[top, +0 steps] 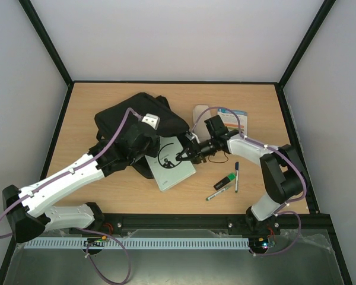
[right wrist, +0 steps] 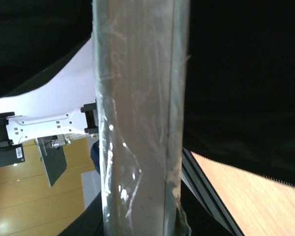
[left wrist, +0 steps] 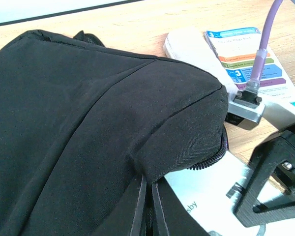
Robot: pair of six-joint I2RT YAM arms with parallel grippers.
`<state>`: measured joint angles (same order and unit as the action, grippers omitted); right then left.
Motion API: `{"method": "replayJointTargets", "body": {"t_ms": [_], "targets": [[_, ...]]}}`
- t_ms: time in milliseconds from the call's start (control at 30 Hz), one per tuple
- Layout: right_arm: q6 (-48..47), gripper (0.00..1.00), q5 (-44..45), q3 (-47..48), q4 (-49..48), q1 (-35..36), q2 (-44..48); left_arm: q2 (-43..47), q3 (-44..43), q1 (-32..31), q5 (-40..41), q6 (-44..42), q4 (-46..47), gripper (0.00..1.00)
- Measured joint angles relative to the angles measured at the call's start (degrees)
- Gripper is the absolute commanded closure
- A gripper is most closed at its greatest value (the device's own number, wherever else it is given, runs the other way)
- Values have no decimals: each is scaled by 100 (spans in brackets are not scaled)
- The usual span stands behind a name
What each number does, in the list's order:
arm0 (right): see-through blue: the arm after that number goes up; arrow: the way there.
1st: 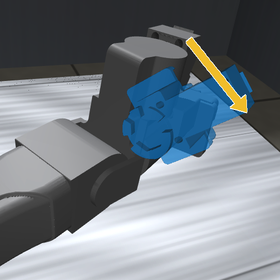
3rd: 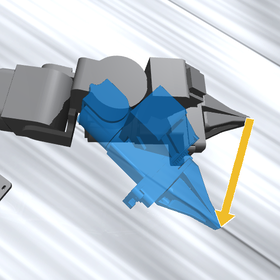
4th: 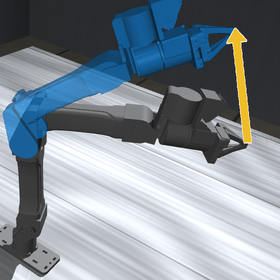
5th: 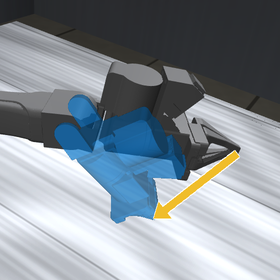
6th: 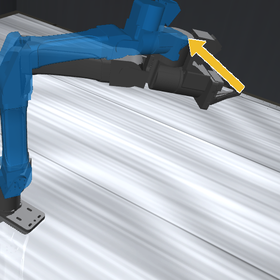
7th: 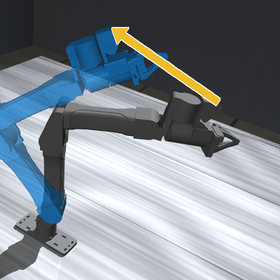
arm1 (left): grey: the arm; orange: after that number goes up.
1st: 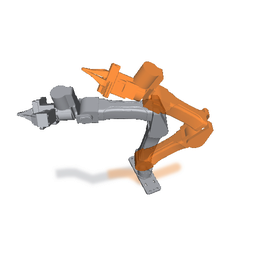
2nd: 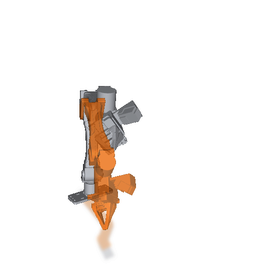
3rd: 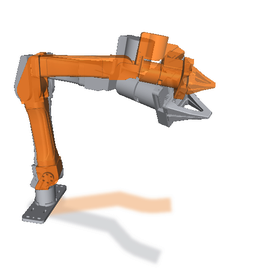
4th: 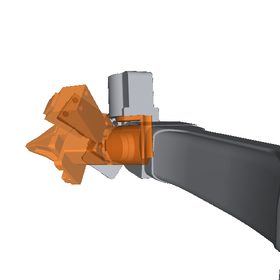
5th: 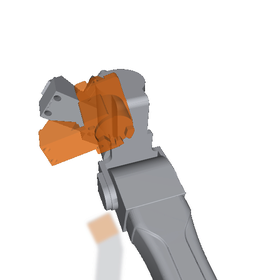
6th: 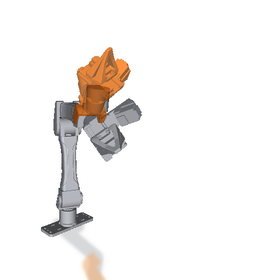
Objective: Pack the student bag
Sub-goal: Place the book in the student bag.
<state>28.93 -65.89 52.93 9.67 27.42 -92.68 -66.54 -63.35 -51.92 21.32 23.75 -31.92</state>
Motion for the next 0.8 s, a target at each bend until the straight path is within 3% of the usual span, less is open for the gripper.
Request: {"method": "replayJointTargets", "body": {"t_ms": [200,300,400,500,633,800], "targets": [[376,95,151,153,-660,52,-247,0,0,2,-50,-83,81,98],[505,81,299,365,-960,160,-625,0,2,26,-48,-114,81,98],[570,55,614,444,-1108,243,-841,0,33,24,-50,-129,74,98],[446,42,1064,560,-922,264,-876,2,72,24,-31,-122,28,98],[-118,34,1687,765,-420,267,-723,15,111,24,-4,-105,46,98],[-986,32,2398,767,372,267,-26,116,328,20,-11,-103,133,98]]}}
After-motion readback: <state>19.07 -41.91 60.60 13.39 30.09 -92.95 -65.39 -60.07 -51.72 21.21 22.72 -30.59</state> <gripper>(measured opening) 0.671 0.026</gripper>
